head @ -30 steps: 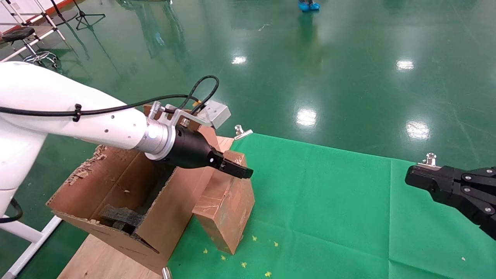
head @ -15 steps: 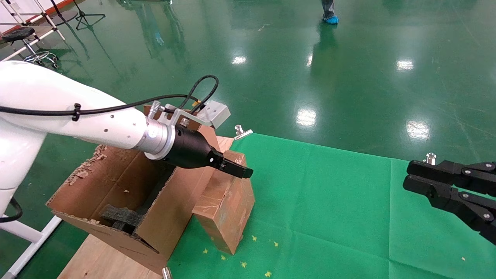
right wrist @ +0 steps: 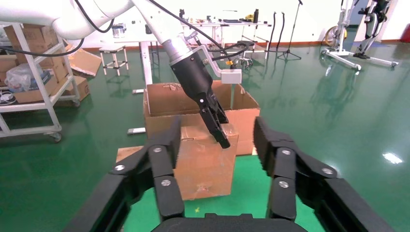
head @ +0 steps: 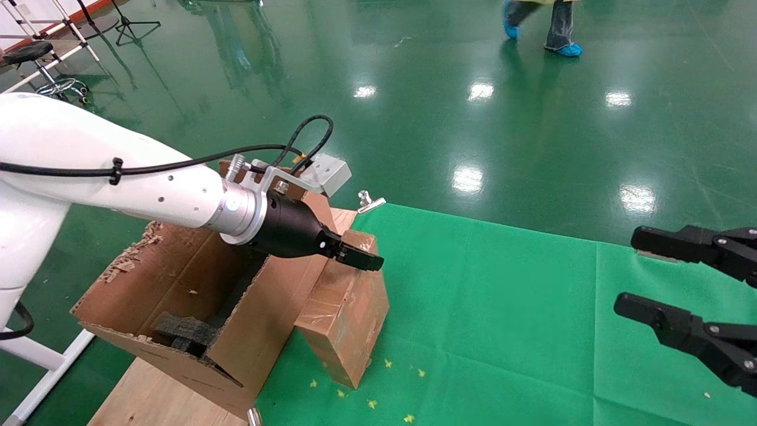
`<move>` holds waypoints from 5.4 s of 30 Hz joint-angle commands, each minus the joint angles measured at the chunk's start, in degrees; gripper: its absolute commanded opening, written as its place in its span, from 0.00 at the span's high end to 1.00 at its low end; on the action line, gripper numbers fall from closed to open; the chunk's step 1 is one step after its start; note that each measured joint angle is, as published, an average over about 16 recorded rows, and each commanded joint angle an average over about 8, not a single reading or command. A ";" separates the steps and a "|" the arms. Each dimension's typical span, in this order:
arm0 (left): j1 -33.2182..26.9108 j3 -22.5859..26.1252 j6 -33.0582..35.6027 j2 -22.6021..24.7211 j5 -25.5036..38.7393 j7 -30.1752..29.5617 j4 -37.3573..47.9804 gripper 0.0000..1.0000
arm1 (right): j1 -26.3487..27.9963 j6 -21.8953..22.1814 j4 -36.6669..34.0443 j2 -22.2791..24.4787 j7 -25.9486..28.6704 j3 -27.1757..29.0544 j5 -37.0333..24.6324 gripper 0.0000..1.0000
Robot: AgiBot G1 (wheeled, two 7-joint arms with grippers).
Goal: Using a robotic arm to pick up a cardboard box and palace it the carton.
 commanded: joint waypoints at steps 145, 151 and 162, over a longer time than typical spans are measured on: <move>-13.13 -13.10 -15.77 -10.12 -8.82 69.19 61.81 0.00 | -0.02 0.03 -0.02 0.02 -0.01 0.00 0.01 0.00; -13.40 -13.13 -15.19 -10.27 -8.93 68.84 61.00 0.00 | -0.02 0.04 -0.03 0.02 -0.01 0.00 0.02 0.00; -11.55 -13.57 -14.70 -10.21 -11.03 69.30 59.15 0.00 | -0.03 0.04 -0.03 0.02 -0.01 0.00 0.02 0.00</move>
